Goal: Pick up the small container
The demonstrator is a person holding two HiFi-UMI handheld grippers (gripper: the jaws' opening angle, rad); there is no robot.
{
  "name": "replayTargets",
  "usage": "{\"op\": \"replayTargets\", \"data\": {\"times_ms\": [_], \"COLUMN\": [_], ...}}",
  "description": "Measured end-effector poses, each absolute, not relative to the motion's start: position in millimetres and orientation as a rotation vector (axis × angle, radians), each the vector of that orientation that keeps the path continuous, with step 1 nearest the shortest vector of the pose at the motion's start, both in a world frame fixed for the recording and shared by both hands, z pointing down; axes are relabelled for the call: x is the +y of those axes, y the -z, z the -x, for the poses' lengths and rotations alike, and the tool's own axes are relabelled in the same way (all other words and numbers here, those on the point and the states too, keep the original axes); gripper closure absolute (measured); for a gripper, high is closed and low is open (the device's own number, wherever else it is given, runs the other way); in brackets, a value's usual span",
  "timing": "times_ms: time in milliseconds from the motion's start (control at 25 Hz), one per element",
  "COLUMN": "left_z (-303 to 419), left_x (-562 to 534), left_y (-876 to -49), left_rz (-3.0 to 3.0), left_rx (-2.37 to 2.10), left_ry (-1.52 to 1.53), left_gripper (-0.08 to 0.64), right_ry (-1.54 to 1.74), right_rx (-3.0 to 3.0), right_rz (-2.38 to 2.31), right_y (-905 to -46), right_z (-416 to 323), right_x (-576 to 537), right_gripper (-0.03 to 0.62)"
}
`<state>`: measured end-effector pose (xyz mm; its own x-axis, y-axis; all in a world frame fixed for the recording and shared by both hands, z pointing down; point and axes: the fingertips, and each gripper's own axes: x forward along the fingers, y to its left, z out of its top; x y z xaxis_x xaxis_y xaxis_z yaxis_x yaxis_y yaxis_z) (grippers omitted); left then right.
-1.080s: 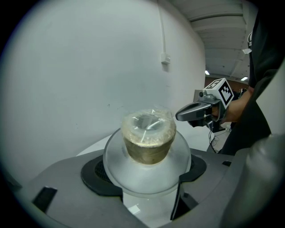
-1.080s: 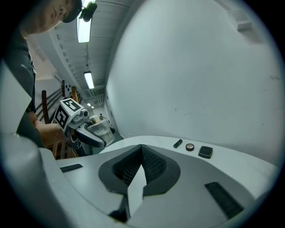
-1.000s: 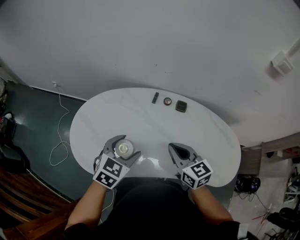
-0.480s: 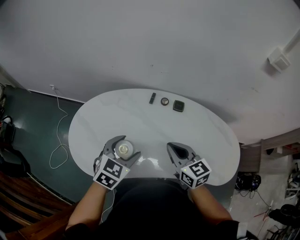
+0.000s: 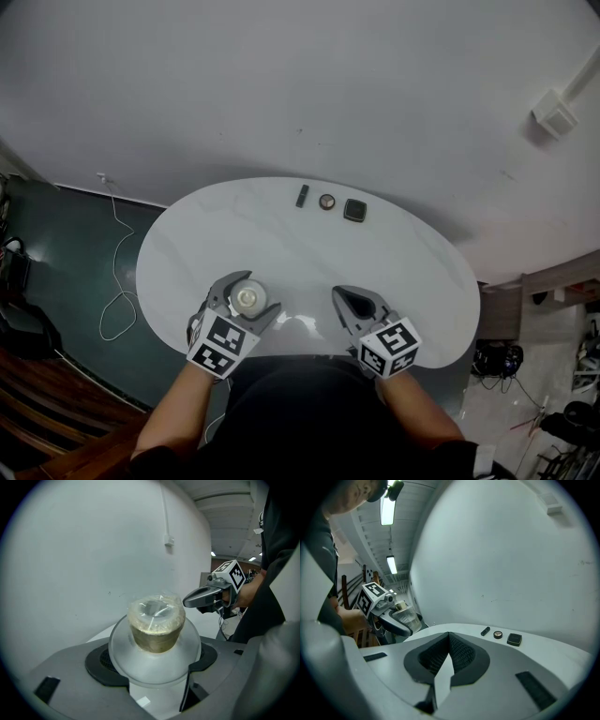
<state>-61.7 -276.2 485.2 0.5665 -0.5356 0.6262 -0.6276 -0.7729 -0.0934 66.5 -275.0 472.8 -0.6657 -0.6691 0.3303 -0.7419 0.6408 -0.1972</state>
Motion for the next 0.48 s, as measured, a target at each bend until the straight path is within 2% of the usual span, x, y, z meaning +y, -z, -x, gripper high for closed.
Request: {"op": "replayTargets", "data": {"times_ms": [480], "left_z": [59.1], "left_x": [-271.8], "left_y": [-486.6], "left_rz": [-2.664], "left_rx": [-0.977], "left_ry": [-0.993], "left_gripper": [0.215], "right_ry": [-0.463], "right_rx": [-2.638], "right_rz": [-1.159], "right_y": [-469.7], "right_z": [-67.4], "right_x": [-270.4], "right_gripper": [0.597]}}
